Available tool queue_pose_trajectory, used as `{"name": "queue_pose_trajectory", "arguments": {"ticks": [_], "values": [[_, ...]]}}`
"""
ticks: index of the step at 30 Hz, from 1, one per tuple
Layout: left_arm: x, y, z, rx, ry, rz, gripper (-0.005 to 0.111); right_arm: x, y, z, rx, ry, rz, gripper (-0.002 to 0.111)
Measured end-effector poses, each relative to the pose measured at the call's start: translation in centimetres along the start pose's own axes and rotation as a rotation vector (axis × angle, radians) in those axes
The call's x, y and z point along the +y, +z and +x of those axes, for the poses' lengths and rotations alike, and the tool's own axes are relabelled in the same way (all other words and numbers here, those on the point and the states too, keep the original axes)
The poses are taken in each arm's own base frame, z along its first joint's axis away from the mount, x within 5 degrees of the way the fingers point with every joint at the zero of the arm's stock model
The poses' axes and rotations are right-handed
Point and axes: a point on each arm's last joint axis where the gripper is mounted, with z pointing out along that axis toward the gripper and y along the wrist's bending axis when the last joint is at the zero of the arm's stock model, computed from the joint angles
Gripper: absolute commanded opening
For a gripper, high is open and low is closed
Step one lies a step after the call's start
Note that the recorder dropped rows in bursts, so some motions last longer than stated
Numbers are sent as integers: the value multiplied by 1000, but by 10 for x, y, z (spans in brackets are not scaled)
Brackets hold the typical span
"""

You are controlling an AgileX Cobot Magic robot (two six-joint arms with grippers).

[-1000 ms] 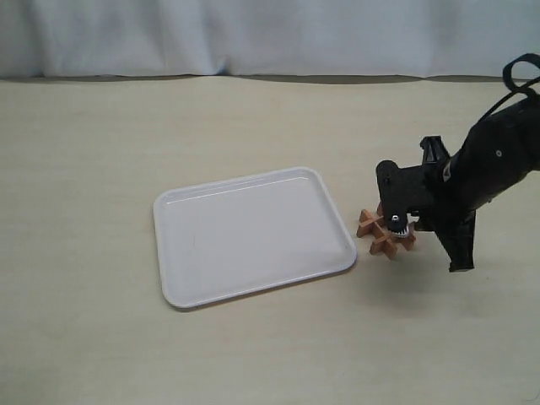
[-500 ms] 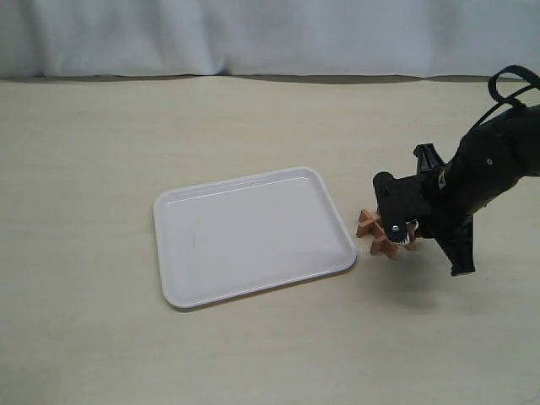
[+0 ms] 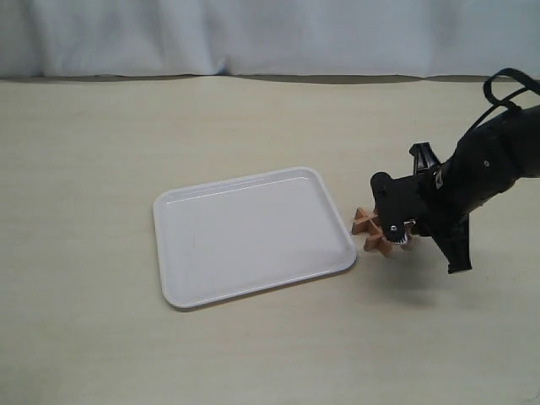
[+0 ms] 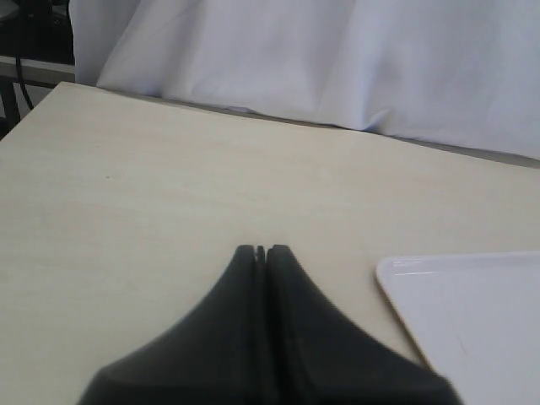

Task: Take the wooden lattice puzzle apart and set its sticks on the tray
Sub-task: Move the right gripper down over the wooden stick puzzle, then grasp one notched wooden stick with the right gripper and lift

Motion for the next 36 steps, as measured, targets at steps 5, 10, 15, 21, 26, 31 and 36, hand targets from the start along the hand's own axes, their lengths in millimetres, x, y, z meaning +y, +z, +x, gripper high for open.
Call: {"name": "queue_pose_trajectory", "arguments": {"ticks": [5, 10, 15, 21, 26, 31, 36], "values": [[0, 0, 0, 0, 0, 0, 0, -4, -6, 0, -9, 2, 35, 23], [0, 0, 0, 0, 0, 0, 0, -2, -1, -1, -8, 1, 21, 23], [0, 0, 0, 0, 0, 0, 0, -1, 3, -1, -6, -1, 8, 23], [0, 0, 0, 0, 0, 0, 0, 0, 4, -1, -10, 11, 0, 20], [0, 0, 0, 0, 0, 0, 0, 0, 4, -2, -12, 15, -1, 4], [0, 0, 0, 0, 0, 0, 0, 2, 3, -1, -5, -1, -18, 4], [0, 0, 0, 0, 0, 0, 0, 0, -15, 2, 1, 11, -2, 4]]}}
